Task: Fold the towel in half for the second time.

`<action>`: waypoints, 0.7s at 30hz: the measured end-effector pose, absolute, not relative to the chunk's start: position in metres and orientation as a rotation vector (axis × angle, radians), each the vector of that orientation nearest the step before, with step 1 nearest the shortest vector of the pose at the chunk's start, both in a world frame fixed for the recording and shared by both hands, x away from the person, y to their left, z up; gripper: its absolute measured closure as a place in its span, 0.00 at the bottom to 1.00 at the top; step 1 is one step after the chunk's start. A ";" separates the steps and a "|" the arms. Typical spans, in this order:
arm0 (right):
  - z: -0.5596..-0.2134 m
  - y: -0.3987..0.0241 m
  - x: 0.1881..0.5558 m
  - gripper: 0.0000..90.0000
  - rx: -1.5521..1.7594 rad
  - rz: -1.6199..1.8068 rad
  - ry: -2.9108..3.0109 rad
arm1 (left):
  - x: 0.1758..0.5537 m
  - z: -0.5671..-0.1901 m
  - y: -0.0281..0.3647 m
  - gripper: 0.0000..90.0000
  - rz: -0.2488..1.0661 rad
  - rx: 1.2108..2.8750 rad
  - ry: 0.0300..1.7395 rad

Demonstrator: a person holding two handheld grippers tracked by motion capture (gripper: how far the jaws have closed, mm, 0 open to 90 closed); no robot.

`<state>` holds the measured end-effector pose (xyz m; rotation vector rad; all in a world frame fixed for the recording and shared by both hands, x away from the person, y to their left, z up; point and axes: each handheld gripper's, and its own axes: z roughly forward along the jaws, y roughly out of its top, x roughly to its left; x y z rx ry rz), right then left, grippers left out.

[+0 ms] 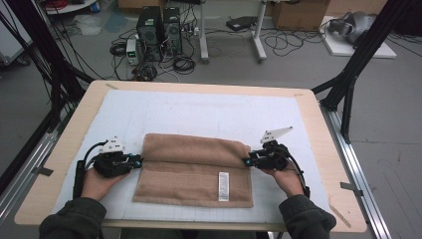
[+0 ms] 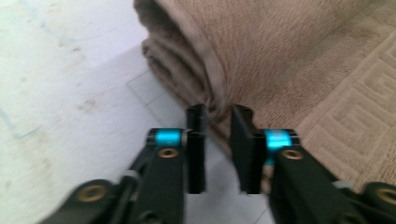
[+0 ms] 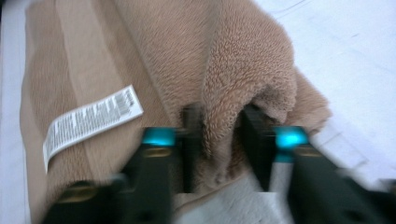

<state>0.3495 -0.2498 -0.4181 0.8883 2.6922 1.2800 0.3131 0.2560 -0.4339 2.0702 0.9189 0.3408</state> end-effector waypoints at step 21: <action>-0.406 -0.227 0.406 0.72 0.834 1.313 2.760 | 0.384 -0.411 0.231 0.70 0.196 1.997 0.986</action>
